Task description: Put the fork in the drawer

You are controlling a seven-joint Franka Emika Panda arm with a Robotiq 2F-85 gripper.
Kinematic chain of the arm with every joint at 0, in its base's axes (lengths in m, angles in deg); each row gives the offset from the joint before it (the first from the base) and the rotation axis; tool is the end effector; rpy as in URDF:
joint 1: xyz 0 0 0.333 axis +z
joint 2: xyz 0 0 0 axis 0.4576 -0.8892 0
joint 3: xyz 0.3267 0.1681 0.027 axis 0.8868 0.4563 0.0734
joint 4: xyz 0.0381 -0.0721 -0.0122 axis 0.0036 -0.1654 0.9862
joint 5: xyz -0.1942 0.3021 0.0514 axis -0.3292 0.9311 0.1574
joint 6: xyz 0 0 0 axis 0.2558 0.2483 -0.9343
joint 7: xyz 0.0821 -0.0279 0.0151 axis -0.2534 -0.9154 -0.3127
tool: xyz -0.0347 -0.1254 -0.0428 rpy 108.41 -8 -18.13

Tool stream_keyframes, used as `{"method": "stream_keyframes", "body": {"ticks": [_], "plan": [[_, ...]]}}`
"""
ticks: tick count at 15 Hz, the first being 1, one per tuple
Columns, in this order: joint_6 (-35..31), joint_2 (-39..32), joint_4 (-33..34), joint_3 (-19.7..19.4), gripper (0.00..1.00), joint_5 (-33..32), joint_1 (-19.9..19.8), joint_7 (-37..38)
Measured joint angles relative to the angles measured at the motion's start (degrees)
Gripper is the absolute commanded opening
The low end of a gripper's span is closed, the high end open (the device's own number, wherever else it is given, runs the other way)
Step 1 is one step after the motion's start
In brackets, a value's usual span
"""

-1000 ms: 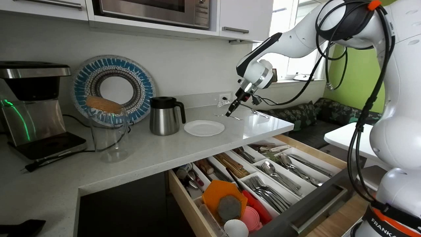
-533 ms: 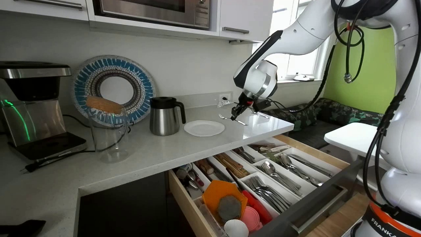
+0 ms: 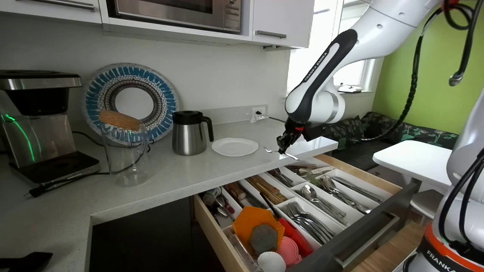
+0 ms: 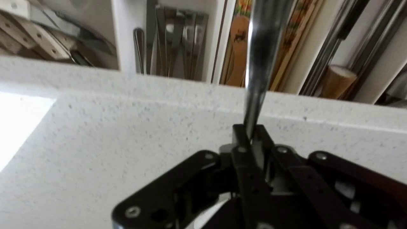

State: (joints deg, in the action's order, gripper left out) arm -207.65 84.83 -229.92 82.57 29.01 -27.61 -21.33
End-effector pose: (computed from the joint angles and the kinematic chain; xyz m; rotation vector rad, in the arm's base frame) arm 0.4742 -0.0097 0.3470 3.0550 0.3053 0.6415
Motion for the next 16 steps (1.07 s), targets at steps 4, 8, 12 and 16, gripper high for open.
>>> {"method": "stream_keyframes", "body": {"ticks": [4, 8, 12, 16], "plan": [[-1.4, 9.8, -12.7, 0.1, 0.1, -15.3, -4.2, 16.5], [-1.3, 13.2, -14.3, 0.9, 0.1, -17.0, -6.0, 18.0], [-1.3, 13.2, -14.2, 1.1, 0.02, -17.0, -6.1, 18.2], [-0.8, 12.4, -12.6, 0.8, 0.02, -17.0, -5.3, 18.1]]}}
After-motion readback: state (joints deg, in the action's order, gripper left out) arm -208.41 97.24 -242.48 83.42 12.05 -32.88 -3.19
